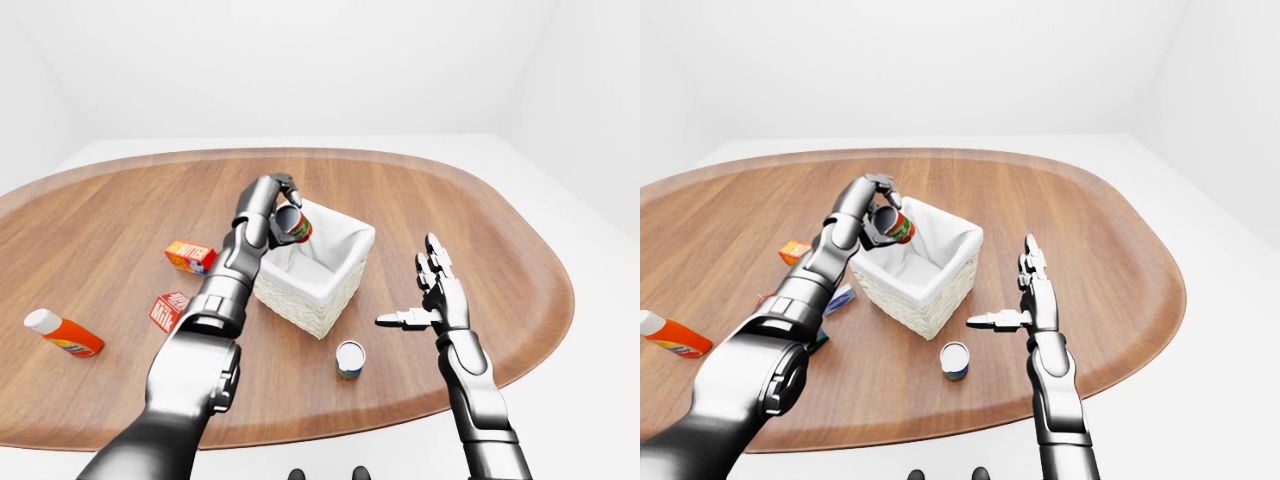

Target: Pick up the tomato sauce, and put it in the basket.

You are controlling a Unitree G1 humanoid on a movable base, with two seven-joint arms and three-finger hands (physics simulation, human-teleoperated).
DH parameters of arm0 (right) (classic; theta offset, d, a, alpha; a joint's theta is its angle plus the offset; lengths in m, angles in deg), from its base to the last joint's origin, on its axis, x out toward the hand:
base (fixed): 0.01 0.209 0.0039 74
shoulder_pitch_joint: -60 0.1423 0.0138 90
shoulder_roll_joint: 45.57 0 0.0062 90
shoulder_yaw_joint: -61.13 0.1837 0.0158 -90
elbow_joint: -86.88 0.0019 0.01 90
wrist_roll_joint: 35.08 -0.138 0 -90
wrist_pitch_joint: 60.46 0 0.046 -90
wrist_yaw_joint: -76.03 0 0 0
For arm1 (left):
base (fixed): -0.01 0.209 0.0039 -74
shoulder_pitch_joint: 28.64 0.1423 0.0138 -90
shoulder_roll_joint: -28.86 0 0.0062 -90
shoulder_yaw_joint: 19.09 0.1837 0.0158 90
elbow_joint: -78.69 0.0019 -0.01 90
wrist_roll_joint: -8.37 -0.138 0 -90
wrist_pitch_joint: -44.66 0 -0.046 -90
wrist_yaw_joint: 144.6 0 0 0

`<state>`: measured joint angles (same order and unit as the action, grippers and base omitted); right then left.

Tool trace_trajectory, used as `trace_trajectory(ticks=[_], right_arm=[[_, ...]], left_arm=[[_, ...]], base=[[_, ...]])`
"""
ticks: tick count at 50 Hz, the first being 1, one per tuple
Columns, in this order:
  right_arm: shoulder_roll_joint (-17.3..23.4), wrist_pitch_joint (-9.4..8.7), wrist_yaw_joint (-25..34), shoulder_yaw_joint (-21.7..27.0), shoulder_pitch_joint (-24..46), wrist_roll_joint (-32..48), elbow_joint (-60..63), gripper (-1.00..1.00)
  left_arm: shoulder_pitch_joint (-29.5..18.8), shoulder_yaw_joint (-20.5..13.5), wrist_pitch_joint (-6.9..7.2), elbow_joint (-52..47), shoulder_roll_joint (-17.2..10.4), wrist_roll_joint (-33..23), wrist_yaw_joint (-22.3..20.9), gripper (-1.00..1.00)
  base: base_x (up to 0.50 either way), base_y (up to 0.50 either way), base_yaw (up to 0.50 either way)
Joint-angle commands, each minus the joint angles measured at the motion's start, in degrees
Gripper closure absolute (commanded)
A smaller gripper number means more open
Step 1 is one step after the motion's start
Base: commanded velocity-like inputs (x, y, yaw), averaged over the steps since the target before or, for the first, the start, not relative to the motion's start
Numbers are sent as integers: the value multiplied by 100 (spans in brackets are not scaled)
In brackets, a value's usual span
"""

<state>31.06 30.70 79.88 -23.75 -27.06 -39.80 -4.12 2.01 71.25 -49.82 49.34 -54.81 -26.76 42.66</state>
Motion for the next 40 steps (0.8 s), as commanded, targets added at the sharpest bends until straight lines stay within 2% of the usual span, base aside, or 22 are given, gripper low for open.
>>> trace_trajectory(ticks=[1,6,13,28,40], right_arm=[[-4,-18,-3,-3,-5,-1,26,-100],[-7,-19,-2,-10,-6,1,28,-100],[-3,-1,9,-6,-13,-7,15,-100],[-12,24,4,-13,-3,-8,-20,-100],[-9,-36,2,-11,-15,-17,52,-100]], left_arm=[[-257,-5,-52,581,36,-54,208,100],[-405,15,-52,812,95,-115,265,100],[-408,-8,-52,768,215,8,124,100],[-428,28,-52,967,241,-72,220,100],[-402,28,-52,1063,262,-149,271,100]], base=[[0,0,0],[0,0,0],[0,0,0],[0,0,0],[0,0,0]])
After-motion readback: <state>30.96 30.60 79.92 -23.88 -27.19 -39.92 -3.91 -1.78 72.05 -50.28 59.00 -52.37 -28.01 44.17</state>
